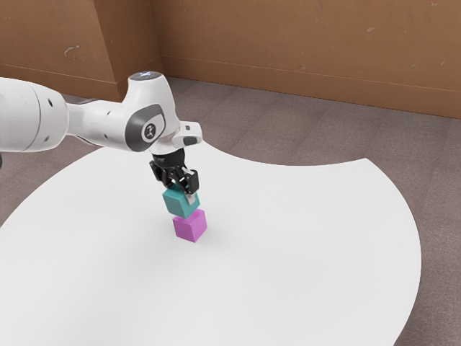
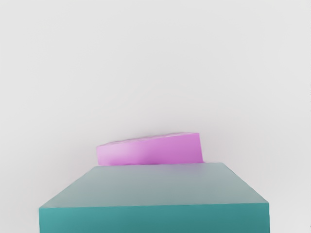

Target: Pick up the blue block with one arm, and put the blue block on the pink block with one arm

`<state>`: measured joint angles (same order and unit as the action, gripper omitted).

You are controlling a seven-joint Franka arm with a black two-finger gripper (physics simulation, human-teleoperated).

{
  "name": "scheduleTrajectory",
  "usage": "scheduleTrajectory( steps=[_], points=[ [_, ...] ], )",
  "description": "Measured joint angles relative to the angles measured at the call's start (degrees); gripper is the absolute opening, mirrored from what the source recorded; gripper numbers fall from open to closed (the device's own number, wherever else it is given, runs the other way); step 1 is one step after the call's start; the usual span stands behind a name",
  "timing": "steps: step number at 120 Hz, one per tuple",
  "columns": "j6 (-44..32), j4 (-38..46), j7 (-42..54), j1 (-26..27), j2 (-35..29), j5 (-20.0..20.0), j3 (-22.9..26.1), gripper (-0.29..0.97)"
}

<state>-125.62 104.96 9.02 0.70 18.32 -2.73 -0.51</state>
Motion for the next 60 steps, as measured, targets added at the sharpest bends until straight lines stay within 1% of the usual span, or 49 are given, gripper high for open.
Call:
scheduleTrajectory(
  steps=[31, 46, 60],
  points=[
    [0.0, 0.0, 0.0, 0.1, 0.0, -0.1, 0.1, 0.37],
    [0.0, 0.1, 0.2, 0.1, 0.0, -0.3, 0.1, 0.50],
    [-0.1, 0.1, 0.4, 0.1, -0.3, -0.4, 0.3, 0.57]
  ],
)
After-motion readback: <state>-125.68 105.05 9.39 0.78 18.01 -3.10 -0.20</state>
